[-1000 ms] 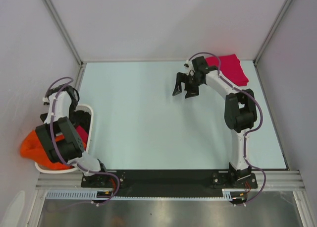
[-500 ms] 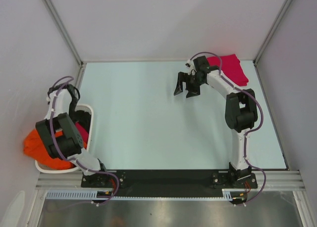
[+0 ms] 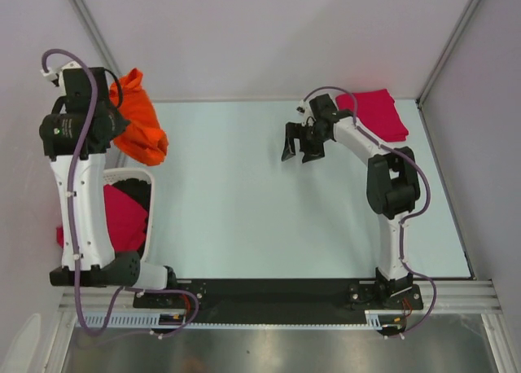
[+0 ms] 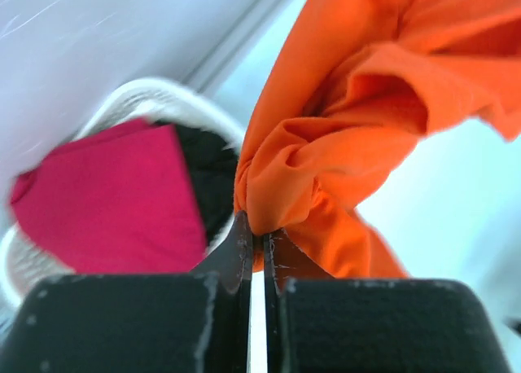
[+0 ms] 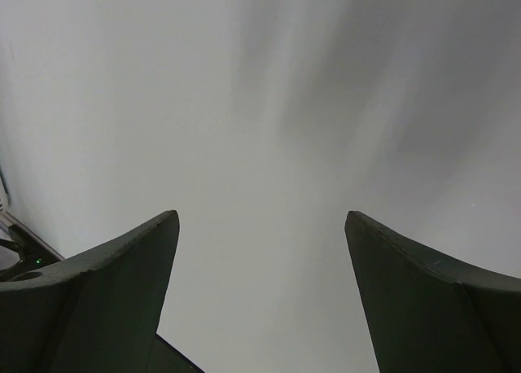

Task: Fold and stack the t-shirts
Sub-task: Grab crumpled tshirt from bin with the left arm, then move the tshirt to the center of the board

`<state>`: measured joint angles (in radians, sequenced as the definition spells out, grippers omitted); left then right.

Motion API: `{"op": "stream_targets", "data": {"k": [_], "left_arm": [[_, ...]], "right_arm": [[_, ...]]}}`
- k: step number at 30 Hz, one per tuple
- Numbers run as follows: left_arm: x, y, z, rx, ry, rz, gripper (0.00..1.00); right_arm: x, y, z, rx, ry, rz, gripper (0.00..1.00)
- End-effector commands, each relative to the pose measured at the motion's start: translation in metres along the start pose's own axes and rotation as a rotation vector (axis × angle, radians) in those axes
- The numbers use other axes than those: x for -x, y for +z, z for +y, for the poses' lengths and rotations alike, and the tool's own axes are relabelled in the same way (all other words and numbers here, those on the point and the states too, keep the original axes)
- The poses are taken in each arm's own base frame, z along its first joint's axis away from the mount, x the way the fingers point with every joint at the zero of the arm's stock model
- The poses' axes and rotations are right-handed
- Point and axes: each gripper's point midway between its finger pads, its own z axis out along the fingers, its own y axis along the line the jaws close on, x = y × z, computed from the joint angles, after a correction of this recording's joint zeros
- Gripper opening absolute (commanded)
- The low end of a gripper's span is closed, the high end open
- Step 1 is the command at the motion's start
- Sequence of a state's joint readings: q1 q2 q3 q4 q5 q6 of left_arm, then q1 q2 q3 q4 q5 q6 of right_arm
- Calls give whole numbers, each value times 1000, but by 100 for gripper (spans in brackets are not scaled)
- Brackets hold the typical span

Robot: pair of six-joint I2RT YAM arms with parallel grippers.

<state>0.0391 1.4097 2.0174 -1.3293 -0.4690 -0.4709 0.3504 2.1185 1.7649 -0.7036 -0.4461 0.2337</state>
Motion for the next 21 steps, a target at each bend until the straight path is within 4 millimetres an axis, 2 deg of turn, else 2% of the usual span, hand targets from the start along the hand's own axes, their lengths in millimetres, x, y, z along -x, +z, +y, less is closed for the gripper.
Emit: {"op": "stream_targets", "data": {"k": [1,2,4,5,6,7,8,10,11,12,13,14,15,17,21], "left_arm": [[-6,-31,-41,-261,12,63,0],[-29,-35,-72,-374,75,140,0],[-44,-31,-101,-460,111,163,0],[-78,-22,-115,-507,159,243,0],[-96,-25,-131,-587,159,304,0],[-103,-23,-150,-657,149,309,0],[-136,-15,-162,-673,186,397,0],[-154,-15,-185,-716,233,422,0],[-171,-22,-201,-754,291,453,0],[-187,-15,-216,-764,335,490,0],[-187,-18,-226,-766,363,483,0],[-197,-23,-235,-779,408,490,0],[-207,-14,-243,-759,430,507,0],[-207,-15,-249,-759,442,507,0],[-229,-9,-268,-809,492,547,0]], "right_arm": [[7,-23,17,-21,-86,-51,90],[8,-25,16,-28,-92,-59,90],[12,-30,17,-40,-110,-75,90],[14,-33,15,-53,-118,-86,90],[16,-34,15,-60,-126,-93,90],[21,-40,13,-71,-137,-106,90],[26,-44,9,-97,-136,-121,90],[36,-57,4,-112,-136,-157,91],[40,-62,-1,-135,-132,-175,91],[44,-69,-5,-149,-126,-190,91],[51,-77,-11,-164,-118,-213,91],[55,-86,-12,-174,-117,-235,91],[58,-91,-16,-185,-113,-247,91],[62,-103,-21,-202,-108,-271,91],[60,-111,-28,-227,-103,-286,91]]}}
